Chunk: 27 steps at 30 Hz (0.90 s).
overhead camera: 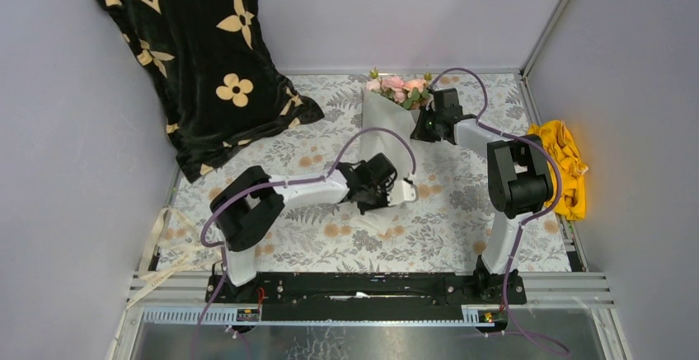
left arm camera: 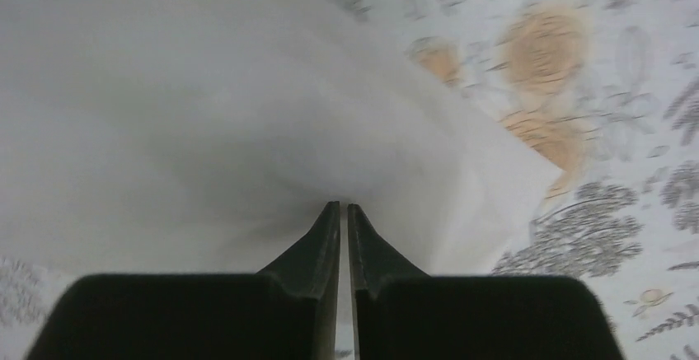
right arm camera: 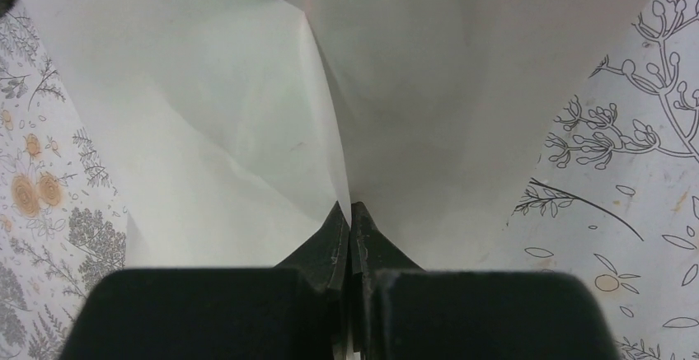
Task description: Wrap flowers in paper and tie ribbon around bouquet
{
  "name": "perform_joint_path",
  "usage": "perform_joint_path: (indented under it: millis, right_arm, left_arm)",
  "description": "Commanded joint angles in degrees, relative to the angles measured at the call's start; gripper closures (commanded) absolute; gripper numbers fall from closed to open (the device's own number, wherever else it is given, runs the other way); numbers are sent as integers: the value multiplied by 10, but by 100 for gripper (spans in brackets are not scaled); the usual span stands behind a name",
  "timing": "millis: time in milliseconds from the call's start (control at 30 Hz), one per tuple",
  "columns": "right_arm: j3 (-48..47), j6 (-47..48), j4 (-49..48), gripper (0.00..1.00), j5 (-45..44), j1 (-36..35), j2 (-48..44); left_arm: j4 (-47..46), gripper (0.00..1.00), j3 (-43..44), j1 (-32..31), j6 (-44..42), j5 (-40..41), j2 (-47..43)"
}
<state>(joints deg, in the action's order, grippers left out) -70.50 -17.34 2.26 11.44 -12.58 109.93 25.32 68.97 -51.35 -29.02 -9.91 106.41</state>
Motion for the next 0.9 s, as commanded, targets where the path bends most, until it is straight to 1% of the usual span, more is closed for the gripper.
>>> perform_joint_path:
  millis: [0,67,133,200,300,367,467,533,633,700,733,800,867]
  right_arm:
    - [7,-7,-31,100,-14,5,0]
    - [11,-12,-39,100,-18,8,-4]
    - [12,-15,-43,100,-21,11,-6]
    - [11,-20,-48,100,-19,12,-5]
    - [8,-23,-52,100,-14,13,-1]
    - [6,-23,-53,100,-15,13,2]
    - [6,-23,-53,100,-13,13,5]
    - [5,-20,-51,100,-12,13,4]
    - [6,-17,-49,100,-9,14,2]
    - [6,-14,-47,100,-6,14,1]
    - [7,-14,-47,100,-6,14,1]
    - [6,-13,-46,100,-6,14,-1]
    - [6,-13,-45,100,-5,14,0]
  left_arm:
    - [-80,86,-49,-49,-15,9,-22]
    - [-96,83,-78,-69,-25,16,-31]
    - [-104,78,-99,-94,-40,27,-38]
    - [-102,72,-104,-106,-43,16,-39]
    - [-99,65,-104,-111,-45,5,-35]
    - [-81,63,-105,-117,-40,-20,-33]
    - [-45,60,-109,-132,-23,-78,-39]
    - [-24,58,-107,-147,-21,-95,-48]
    - [35,57,-65,-161,-31,-95,-67]
    - [74,57,-23,-166,-60,-92,-87]
    - [86,58,-2,-165,-74,-87,-94]
    - [98,67,44,-149,-88,-85,-98]
    - [112,78,92,-98,-83,-137,-82]
